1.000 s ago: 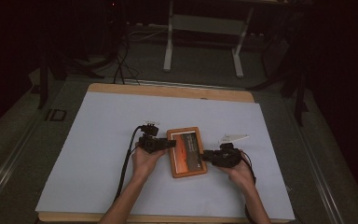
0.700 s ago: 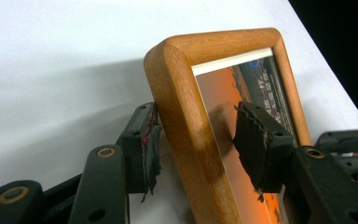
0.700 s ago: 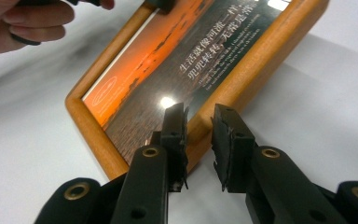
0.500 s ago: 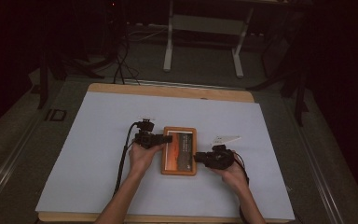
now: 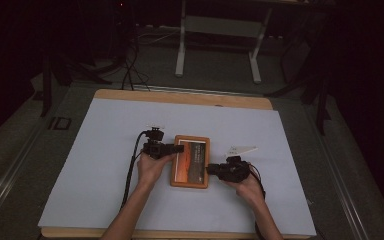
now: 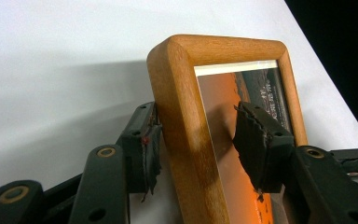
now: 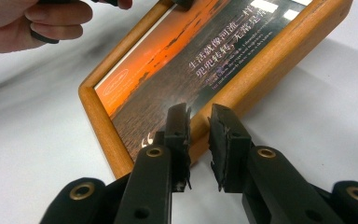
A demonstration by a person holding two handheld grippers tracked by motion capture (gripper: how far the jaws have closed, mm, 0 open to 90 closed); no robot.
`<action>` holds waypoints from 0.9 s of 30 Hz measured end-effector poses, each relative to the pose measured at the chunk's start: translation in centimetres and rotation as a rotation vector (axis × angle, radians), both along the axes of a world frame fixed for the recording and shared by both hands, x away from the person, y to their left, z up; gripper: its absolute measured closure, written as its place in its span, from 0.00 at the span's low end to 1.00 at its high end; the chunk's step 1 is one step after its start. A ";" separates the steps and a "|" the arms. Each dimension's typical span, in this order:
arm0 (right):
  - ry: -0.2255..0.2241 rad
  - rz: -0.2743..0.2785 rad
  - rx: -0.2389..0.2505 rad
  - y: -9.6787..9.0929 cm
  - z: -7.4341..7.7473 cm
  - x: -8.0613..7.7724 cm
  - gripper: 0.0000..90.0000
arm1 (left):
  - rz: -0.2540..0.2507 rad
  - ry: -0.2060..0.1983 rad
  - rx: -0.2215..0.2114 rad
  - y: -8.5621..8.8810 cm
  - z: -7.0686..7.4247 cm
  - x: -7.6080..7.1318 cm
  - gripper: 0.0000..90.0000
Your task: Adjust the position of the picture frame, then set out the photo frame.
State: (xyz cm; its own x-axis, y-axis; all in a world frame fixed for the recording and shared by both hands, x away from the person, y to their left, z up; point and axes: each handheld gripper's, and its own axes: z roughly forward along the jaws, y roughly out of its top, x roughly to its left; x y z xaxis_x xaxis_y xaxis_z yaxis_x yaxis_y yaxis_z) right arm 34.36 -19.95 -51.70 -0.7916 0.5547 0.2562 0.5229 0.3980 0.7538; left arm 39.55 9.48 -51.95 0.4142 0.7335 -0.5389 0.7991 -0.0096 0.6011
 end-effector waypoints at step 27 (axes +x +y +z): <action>-0.064 -0.020 0.008 -0.5 0.9 0.0 0.78 | -0.037 -0.234 0.218 2.9 2.1 -5.0 0.50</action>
State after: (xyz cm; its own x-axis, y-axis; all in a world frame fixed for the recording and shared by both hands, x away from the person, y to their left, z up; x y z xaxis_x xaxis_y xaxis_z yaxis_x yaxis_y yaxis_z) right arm 34.32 -20.47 -50.83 -0.7951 0.5690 0.2101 0.4816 0.3817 0.7889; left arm 34.57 12.33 -49.81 0.5372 0.8032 -0.2576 0.6361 -0.1853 0.7490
